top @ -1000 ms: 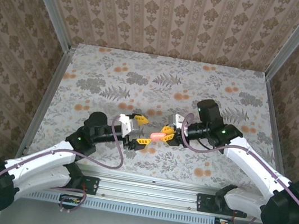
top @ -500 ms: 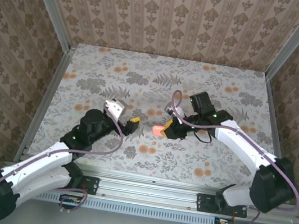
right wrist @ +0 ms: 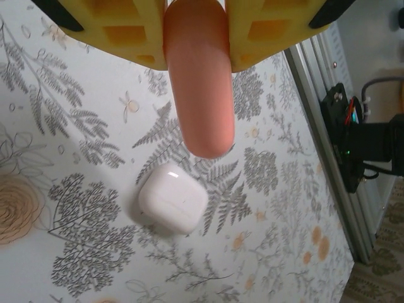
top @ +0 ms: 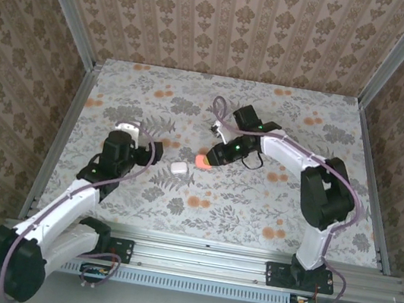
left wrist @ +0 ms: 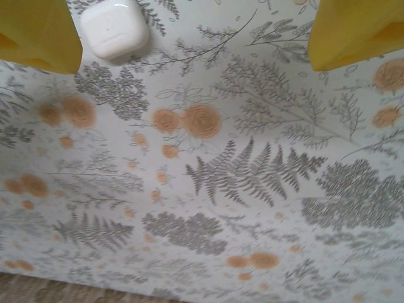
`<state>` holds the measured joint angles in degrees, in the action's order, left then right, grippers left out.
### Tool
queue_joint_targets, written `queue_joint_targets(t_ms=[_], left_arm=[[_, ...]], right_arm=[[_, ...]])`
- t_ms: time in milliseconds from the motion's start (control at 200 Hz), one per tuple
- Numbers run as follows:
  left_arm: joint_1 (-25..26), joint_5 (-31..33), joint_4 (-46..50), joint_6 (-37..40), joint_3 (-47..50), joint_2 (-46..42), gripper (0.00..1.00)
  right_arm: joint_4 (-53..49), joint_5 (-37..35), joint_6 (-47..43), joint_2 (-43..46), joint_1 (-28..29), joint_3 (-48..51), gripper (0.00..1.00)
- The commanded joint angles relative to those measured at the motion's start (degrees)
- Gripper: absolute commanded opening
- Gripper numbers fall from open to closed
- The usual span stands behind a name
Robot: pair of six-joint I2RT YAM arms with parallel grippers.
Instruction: Insert the wireless bluetooth earbuds into the charging case
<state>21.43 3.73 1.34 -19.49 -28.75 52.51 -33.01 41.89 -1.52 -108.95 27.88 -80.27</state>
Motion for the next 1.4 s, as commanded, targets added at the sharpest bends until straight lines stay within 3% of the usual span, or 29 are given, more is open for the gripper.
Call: queue_joint_targets(t_ms=[0, 825, 1085, 1395], left_arm=[[-2.07, -0.41, 2.92, -3.25, -2.39, 2.35, 0.93], [-7.04, -3.38, 5.72, -1.63, -9.69, 20.94, 0.94], [-7.28, -1.04, 9.42, 5.25, -16.48, 27.93, 0.93], [-7.29, 5.41, 11.67, 11.75, -22.97, 32.61, 0.94]], right_arm=[[-3.76, 0.34, 2.90, -3.59, -0.28, -4.18, 0.23], [-7.65, -0.01, 8.90, -18.89, 0.16, -14.14, 0.24], [-8.87, -6.86, 10.47, -19.58, -0.37, -15.22, 0.38], [-8.43, -13.12, 12.03, -15.82, -1.67, -13.02, 0.62]])
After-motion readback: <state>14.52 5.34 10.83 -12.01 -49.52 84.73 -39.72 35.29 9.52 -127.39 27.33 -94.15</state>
